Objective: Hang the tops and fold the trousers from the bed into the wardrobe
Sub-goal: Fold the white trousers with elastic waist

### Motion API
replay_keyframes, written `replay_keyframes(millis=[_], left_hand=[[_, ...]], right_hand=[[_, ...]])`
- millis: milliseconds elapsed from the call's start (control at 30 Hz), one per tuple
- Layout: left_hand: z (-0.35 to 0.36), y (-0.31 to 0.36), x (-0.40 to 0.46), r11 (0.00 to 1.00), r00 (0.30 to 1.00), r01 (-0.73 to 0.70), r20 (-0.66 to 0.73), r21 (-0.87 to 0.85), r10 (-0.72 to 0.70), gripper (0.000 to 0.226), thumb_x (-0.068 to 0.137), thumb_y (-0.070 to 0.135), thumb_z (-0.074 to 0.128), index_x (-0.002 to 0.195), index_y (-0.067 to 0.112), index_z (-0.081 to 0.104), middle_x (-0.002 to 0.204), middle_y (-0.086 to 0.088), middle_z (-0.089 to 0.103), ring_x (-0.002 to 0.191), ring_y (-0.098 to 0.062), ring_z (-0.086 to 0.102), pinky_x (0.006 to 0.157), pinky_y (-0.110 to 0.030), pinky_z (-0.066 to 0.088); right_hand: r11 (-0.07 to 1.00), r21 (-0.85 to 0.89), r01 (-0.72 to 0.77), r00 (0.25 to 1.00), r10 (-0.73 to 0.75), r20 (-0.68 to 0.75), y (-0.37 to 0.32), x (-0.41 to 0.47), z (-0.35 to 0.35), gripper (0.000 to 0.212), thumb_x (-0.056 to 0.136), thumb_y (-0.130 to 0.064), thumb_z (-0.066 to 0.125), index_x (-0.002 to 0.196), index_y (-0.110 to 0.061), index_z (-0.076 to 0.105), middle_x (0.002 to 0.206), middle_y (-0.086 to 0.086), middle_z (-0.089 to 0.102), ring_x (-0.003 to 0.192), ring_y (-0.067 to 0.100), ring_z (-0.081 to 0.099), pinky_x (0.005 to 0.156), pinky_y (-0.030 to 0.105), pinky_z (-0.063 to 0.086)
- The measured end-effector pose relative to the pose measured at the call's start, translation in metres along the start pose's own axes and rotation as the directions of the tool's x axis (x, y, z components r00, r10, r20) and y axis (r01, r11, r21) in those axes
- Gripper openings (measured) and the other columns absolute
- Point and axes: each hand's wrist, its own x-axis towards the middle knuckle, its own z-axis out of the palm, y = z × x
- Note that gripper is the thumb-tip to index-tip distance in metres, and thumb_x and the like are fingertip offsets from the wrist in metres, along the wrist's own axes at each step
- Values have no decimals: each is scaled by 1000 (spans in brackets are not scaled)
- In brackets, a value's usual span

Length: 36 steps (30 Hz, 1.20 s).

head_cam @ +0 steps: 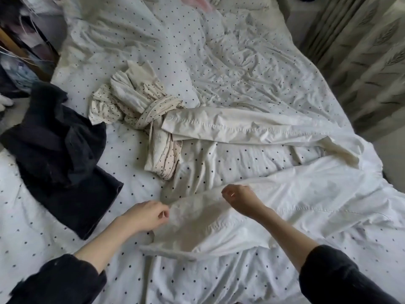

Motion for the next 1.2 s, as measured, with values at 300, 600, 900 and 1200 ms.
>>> replay_keyframes(millis=[300,600,900,1200], left_hand=[[-95,-53,92,992,787,-120,-612,-29,77,49,90,9,53,137,15,41,141,0,36,125,-21,41,97,-41,44],[-129,-51,173,978,572,-188,-800,91,184,26,69,-5,76,92,6,70,109,-14,65,103,-34,61,90,-42,44],[-245,-3,110,835,477,-458,-877,-304,-57,14,88,12,62,93,-1,61,80,-1,60,61,-7,53,53,-6,37],[-355,48,69,915,167,-400,-977,55,131,14,85,-6,54,90,3,63,89,-7,63,87,-25,51,71,-28,39]], right_hand=[[923,-382,47,926,-184,-331,-44,111,-40,50,93,-29,54,139,-18,38,140,5,42,130,26,36,102,41,34],[875,-475,-92,799,-220,-560,-17,170,-35,18,63,-4,78,76,-13,71,72,4,68,67,27,65,61,37,50],[963,-229,143,548,-270,-791,-58,137,-148,13,80,-15,61,70,-9,68,61,5,66,50,27,60,47,26,40],[979,-133,157,339,-180,-923,-88,122,-229,16,87,-19,61,80,-11,73,62,6,68,49,24,61,44,26,44]])
